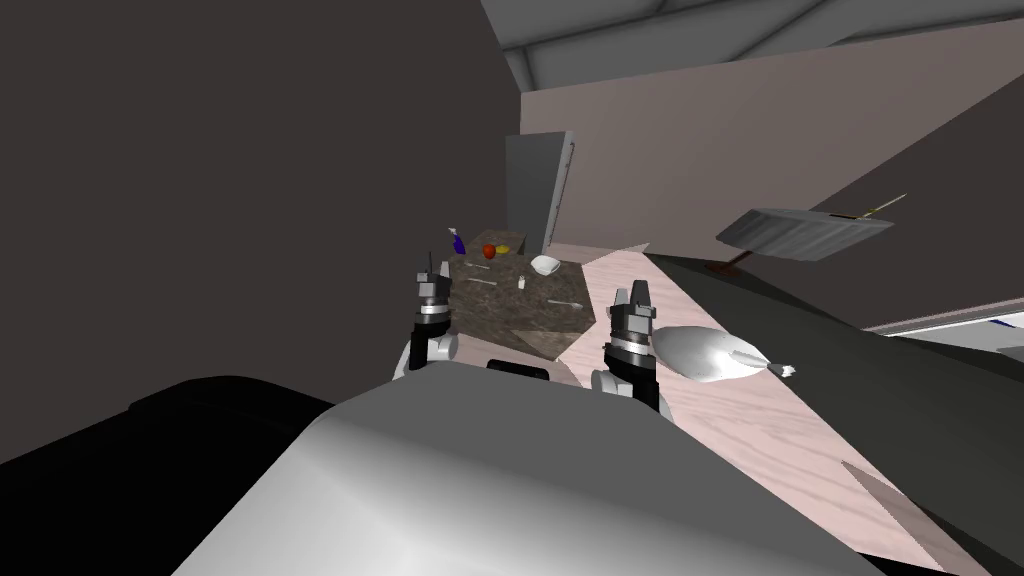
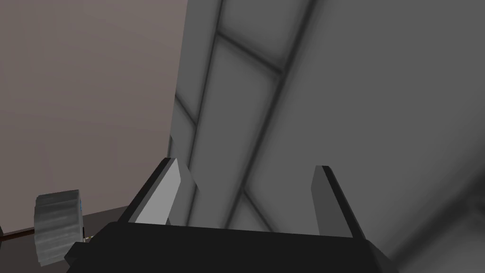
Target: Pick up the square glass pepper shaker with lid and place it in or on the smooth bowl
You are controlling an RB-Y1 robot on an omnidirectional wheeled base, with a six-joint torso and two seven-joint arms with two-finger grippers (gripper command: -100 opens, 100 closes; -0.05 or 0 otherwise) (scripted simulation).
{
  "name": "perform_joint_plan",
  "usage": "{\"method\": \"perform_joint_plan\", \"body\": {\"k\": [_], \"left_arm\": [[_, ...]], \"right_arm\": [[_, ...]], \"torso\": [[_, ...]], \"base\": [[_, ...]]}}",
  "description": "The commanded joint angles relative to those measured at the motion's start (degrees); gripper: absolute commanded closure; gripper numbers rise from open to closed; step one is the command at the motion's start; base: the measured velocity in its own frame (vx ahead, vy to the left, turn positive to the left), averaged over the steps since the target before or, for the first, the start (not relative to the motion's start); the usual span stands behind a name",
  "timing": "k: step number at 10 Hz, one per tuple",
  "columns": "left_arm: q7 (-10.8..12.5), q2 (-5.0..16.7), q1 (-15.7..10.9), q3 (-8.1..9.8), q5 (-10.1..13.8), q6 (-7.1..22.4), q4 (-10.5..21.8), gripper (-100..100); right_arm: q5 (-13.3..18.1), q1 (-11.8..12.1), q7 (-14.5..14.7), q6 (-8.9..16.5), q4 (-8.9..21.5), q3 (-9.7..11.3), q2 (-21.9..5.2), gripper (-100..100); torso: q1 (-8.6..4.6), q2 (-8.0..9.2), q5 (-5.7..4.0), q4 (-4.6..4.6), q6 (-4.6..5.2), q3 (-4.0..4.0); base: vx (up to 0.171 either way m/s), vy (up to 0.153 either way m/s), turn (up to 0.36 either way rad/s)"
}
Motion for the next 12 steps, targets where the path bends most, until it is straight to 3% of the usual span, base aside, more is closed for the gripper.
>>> {"method": "perform_joint_plan", "body": {"k": [1,6,12], "left_arm": [[0.02,1.80,-0.19,-0.14,-0.07,0.46,0.43,-100],[0.15,8.58,-1.58,-1.15,-0.62,3.90,3.59,-100],[0.42,16.04,-4.29,-3.18,-1.71,10.63,9.40,-100]], "right_arm": [[0.00,0.00,0.00,0.00,0.00,0.00,0.00,0],[0.00,0.00,0.00,0.00,0.00,0.00,0.00,0],[0.00,0.00,0.00,0.00,0.00,0.01,0.01,0]], "torso": [[0.00,0.00,0.00,0.00,0.00,0.00],[-0.11,0.00,-0.02,0.00,0.01,0.00],[-0.20,0.00,-0.04,0.00,0.01,0.00]], "base": [[-0.001,-0.008,-0.036],[-0.001,-0.027,-0.078],[0.000,-0.051,-0.124]]}}
